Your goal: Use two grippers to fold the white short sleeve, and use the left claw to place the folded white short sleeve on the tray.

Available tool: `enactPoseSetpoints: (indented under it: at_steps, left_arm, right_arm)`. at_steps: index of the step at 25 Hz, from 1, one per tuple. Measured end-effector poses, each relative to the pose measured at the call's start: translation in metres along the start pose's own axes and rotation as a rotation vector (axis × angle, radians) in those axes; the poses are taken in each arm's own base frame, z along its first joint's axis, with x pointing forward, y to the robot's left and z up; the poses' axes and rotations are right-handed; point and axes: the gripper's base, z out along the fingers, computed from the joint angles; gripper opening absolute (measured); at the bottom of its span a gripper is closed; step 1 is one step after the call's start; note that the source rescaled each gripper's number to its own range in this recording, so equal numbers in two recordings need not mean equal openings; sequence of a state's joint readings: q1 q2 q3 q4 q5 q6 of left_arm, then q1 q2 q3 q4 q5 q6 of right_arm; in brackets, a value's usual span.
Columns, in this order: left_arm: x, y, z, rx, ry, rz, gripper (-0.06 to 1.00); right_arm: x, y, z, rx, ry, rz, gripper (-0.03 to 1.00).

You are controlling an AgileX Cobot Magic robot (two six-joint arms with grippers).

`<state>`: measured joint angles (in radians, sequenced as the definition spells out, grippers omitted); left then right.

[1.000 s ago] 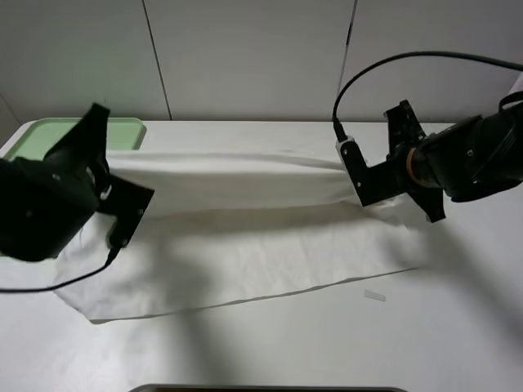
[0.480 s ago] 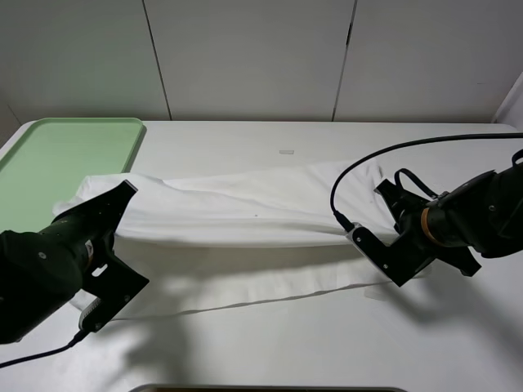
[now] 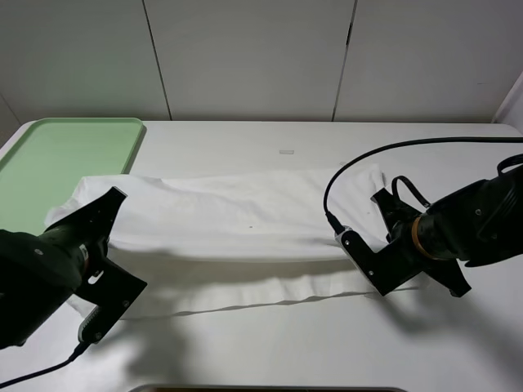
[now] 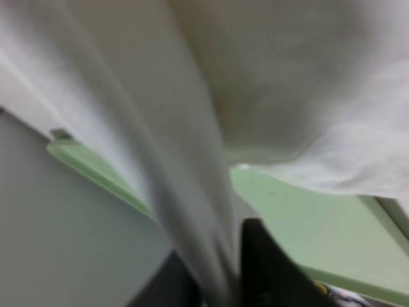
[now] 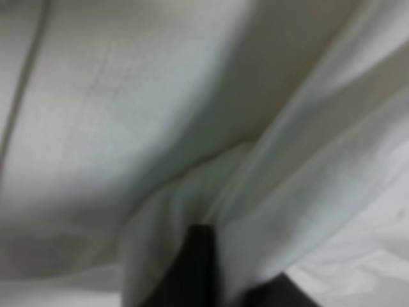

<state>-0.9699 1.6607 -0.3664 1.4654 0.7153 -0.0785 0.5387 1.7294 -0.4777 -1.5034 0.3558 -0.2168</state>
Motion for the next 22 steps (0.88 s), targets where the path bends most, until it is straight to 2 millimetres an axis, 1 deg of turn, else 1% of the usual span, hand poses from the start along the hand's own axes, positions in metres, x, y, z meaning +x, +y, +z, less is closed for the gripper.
enactPoseSetpoints:
  at_steps: [1,2,3,4,5,6,7,8,9,10,11,12,13,15,16,17,19,20,21,22]
  left_arm:
    - [0.001,0.000,-0.001,0.002,-0.001,-0.016,0.08]
    - [0.002,0.001,-0.002,0.001,-0.002,-0.031,0.13]
    - [0.003,0.003,-0.004,-0.004,-0.004,-0.044,0.19]
    - [0.004,0.004,-0.006,-0.012,-0.008,-0.064,0.35]
    - [0.005,0.005,-0.007,-0.015,-0.008,-0.071,0.44]
    - [0.005,0.005,-0.008,-0.016,-0.008,-0.075,0.52]
    - [0.005,0.005,-0.008,-0.016,-0.008,-0.075,0.52]
    - [0.006,0.005,-0.008,-0.016,-0.009,-0.079,0.57]
    - [0.007,0.006,-0.010,-0.022,-0.008,-0.088,0.76]
    - [0.008,0.006,-0.010,-0.026,-0.002,-0.097,0.85]
    - [0.008,0.006,-0.010,-0.026,-0.002,-0.097,0.85]
    - [0.011,0.007,-0.011,-0.033,0.016,-0.107,0.90]
    - [0.012,0.007,-0.012,-0.038,0.026,-0.109,0.91]
    - [0.018,0.009,-0.014,-0.059,0.068,-0.112,0.92]
    - [0.028,0.013,-0.018,-0.107,0.156,-0.100,0.93]
    - [0.033,0.016,-0.020,-0.134,0.206,-0.093,0.93]
    - [0.038,0.020,-0.022,-0.171,0.261,-0.097,0.93]
    - [0.038,0.020,-0.022,-0.171,0.261,-0.097,0.93]
    - [0.047,0.028,-0.027,-0.236,0.351,-0.132,0.93]
    - [0.050,0.031,-0.029,-0.267,0.384,-0.163,0.93]
  right_arm:
    - [0.000,0.001,0.000,-0.014,-0.003,0.040,0.13]
    - [-0.001,0.002,0.000,-0.024,-0.005,0.066,0.26]
    - [-0.001,0.003,0.000,-0.033,-0.007,0.087,0.42]
    - [-0.001,0.003,0.000,-0.038,-0.012,0.101,0.60]
    - [-0.001,0.004,0.000,-0.039,-0.014,0.104,0.69]
    - [-0.001,0.004,0.000,-0.039,-0.014,0.104,0.69]
    - [-0.002,0.004,0.000,-0.042,-0.018,0.110,0.82]
    - [-0.002,0.004,0.000,-0.044,-0.017,0.114,0.89]
    - [-0.002,0.004,0.000,-0.044,-0.017,0.114,0.89]
    - [-0.001,0.004,0.000,-0.046,-0.011,0.115,0.92]
    - [0.000,0.005,0.000,-0.051,0.006,0.115,0.96]
    - [0.001,0.005,0.000,-0.053,0.013,0.115,0.97]
    - [0.006,0.006,-0.002,-0.060,0.064,0.118,0.99]
    - [0.012,0.003,-0.011,-0.028,0.096,0.135,1.00]
    - [0.017,0.000,-0.020,0.007,0.112,0.156,1.00]
    - [0.021,-0.002,-0.026,0.032,0.123,0.176,1.00]
    - [0.031,-0.005,-0.043,0.099,0.157,0.257,1.00]
    - [0.036,-0.006,-0.054,0.138,0.176,0.314,1.00]
    - [0.041,-0.006,-0.064,0.175,0.190,0.371,1.00]
    - [0.046,-0.007,-0.073,0.214,0.200,0.414,1.00]
